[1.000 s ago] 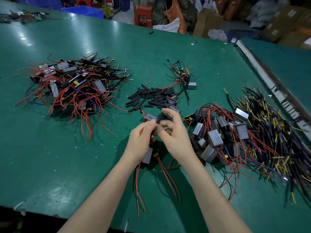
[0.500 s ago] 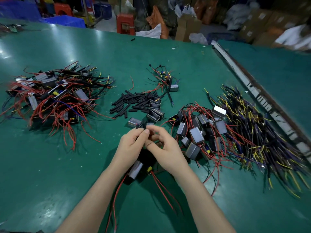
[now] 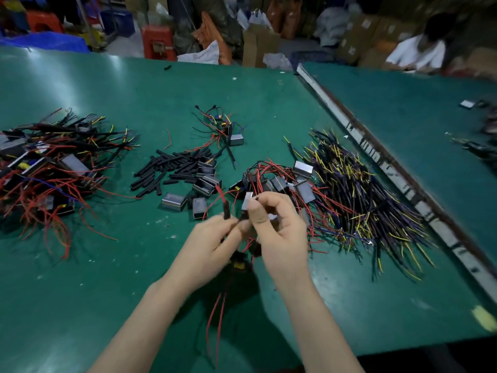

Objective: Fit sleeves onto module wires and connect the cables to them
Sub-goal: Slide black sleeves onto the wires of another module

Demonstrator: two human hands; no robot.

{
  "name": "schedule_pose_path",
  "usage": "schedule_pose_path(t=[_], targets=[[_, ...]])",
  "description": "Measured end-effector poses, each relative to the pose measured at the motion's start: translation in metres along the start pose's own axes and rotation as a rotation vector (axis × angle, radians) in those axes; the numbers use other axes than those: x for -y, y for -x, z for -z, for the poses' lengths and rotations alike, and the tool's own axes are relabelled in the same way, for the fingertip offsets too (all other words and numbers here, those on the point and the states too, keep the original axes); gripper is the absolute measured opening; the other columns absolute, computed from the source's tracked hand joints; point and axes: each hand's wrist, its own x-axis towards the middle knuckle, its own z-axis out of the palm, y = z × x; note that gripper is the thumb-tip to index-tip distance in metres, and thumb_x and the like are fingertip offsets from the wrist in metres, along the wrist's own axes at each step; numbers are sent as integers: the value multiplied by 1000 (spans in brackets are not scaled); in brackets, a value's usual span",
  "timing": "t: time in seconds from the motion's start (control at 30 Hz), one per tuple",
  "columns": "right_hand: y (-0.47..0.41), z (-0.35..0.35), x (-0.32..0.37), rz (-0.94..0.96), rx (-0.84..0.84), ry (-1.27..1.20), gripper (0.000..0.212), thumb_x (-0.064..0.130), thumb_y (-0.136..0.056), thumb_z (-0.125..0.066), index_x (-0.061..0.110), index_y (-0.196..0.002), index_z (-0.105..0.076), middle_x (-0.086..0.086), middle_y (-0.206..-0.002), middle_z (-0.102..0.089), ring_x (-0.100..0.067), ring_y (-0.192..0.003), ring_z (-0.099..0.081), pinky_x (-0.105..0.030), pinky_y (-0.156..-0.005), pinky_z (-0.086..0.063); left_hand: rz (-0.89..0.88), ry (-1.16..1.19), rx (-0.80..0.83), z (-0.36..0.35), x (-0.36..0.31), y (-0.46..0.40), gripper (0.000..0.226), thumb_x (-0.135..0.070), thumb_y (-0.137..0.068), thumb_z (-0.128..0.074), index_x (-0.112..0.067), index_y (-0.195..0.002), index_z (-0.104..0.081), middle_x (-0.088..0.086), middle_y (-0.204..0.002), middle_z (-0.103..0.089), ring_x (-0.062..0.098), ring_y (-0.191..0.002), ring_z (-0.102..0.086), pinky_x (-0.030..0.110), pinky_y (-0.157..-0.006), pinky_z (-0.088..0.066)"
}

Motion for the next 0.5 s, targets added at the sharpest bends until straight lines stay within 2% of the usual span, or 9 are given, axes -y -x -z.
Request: schedule_pose_path(t=[0.03, 0.1, 0.17, 0.23, 0.3, 0.37, 0.43, 0.5], targets=[[1, 2, 0, -61, -29, -72, 4, 32, -87, -62, 32, -85, -65, 4, -87, -61, -11, -76, -55, -24, -67, -46, 0, -5, 31, -6, 1, 4, 31, -37, -93, -51, -14, -78, -63, -16, -64, -44, 1, -66, -41, 14, -59, -30], [0, 6, 0, -134, -46, -172, 5, 31, -88, -64, 27, -90, -66, 1, -91, -65, -12, -75, -57, -19, -63, -46, 9, -13, 63, -14, 1, 12, 31, -40, -92, -50, -15, -83, -66, -16, -62, -44, 2, -66, -43, 18, -59, -33], [0, 9, 1, -169, 21, -199, 5, 32, -88, -63, 29, -91, -66, 4, -106, -69, -10, -89, -62, -16, -76, -49, -1, -46, 73, -16, 3, 12, 35, -44, -92, -47, -17, -77, -64, -14, -58, -44, 5, -64, -41, 23, -58, -34], [-1, 13, 2, -226, 108, -196, 5, 30, -88, -60, 30, -87, -65, 4, -110, -70, -8, -97, -63, -19, -86, -47, -32, -98, 118, -14, 4, 8, 43, -49, -90, -42, -16, -68, -58, -6, -56, -46, 7, -61, -39, 28, -56, -34], [-4, 19, 4, -252, 138, -139, 3, 26, -91, -59, 25, -90, -62, 6, -103, -69, -4, -90, -62, -18, -82, -46, -71, -133, 154, -14, 5, 4, 45, -50, -89, -41, -15, -62, -53, -4, -55, -45, 10, -60, -39, 29, -55, -34], [-12, 30, 8, -192, 76, -78, 5, 28, -92, -58, 23, -94, -60, 6, -96, -66, -2, -80, -60, -13, -72, -45, -98, -183, 157, -16, 7, 4, 46, -49, -89, -41, -15, -61, -52, -6, -54, -41, 13, -60, -41, 28, -55, -33], [-29, 47, 16, -105, -60, -44, 2, 27, -95, -58, 26, -94, -59, 8, -93, -64, -5, -73, -61, -12, -61, -45, -63, -195, 189, -21, 9, 7, 50, -53, -90, -39, -12, -71, -61, -4, -60, -48, 17, -65, -48, 28, -60, -38], [-51, 69, 17, -36, -202, 89, 6, 28, -95, -57, 30, -90, -59, 12, -89, -63, -13, -73, -61, -20, -61, -50, 34, -160, 249, -22, 9, 9, 52, -63, -91, -38, -21, -106, -65, -4, -78, -55, 15, -78, -54, 30, -72, -44]])
